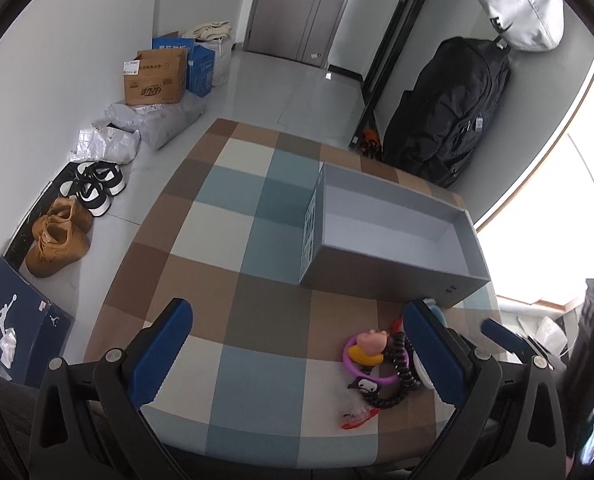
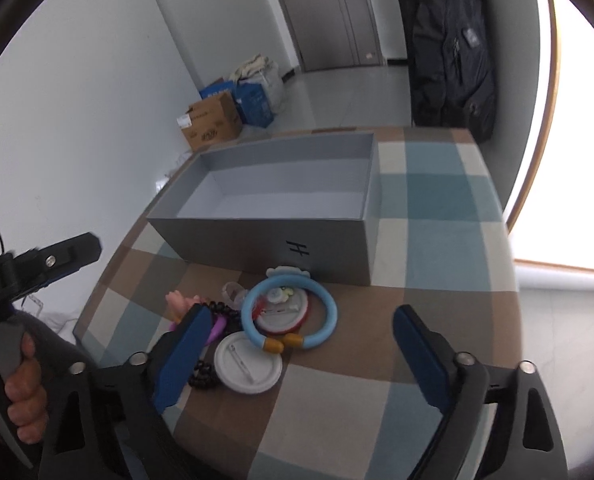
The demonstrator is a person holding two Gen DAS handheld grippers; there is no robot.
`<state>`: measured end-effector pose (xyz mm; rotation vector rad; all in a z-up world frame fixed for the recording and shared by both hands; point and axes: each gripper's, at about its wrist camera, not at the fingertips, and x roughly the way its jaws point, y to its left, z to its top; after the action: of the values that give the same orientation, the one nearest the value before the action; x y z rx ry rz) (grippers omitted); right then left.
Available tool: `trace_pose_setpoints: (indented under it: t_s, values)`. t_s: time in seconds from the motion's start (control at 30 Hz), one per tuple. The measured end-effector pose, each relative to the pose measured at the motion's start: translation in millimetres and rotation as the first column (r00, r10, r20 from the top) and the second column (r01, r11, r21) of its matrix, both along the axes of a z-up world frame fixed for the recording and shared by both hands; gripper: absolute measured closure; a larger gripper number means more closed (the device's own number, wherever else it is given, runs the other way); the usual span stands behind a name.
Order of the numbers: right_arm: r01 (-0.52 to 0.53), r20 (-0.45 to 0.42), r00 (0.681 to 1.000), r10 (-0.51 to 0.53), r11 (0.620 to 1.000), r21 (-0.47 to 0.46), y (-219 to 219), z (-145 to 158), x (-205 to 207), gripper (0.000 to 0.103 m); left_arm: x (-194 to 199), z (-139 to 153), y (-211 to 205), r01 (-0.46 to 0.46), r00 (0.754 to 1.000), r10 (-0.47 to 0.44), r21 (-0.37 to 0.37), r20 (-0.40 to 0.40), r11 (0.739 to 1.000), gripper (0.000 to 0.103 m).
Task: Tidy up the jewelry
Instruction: 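Lower the right gripper onto the blue ring and close on it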
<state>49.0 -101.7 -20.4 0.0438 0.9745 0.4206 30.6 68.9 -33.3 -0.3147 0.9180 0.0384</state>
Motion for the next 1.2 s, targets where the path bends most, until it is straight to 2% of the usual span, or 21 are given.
trace_pose_setpoints:
  t_s: [0.03, 0.1, 0.2, 0.4, 0.63, 0.87, 1.2]
  values:
    - [-0.007, -0.012, 1.0, 0.007, 1.0, -0.013, 3, -3, 2, 0.019, 0, -1, -1, 0.008, 1.0, -0.008, 0.007, -0.006, 1.0, 0.001]
    - [-0.022, -0.037, 0.999, 0.021, 0.999, -0.023, 7, -9, 7, 0.032, 1, -3, 0, 0.018, 1.0, -0.018, 0.014, -0.018, 1.0, 0.001]
    - [-0.034, -0.072, 0.997, 0.031, 0.999, -0.042, 10, -17, 11, 0.034, 3, -6, 4, 0.019, 0.999, -0.018, 0.004, -0.035, 1.0, 0.001]
    - [-0.065, -0.065, 0.996, 0.061, 0.995, -0.07, 16, -18, 8, 0.042, 2, -9, 9, 0.01, 0.998, -0.012, -0.027, -0.062, 1.0, 0.001]
    - [-0.057, -0.067, 0.996, 0.054, 0.997, -0.052, 15, -16, 10, 0.042, 3, -9, 4, 0.027, 0.998, -0.027, -0.01, -0.062, 1.0, 0.001]
    - [0.0, -0.044, 0.999, 0.002, 1.0, 0.029, -2, -4, 8, 0.043, 1, -12, 3, 0.045, 0.996, -0.044, 0.019, -0.076, 0.999, 0.001]
    - [0.028, -0.055, 0.998, -0.024, 0.997, 0.067, -13, -1, 6, 0.043, 5, -21, -32, 0.209, 0.976, -0.2, 0.1, -0.091, 0.973, 0.001]
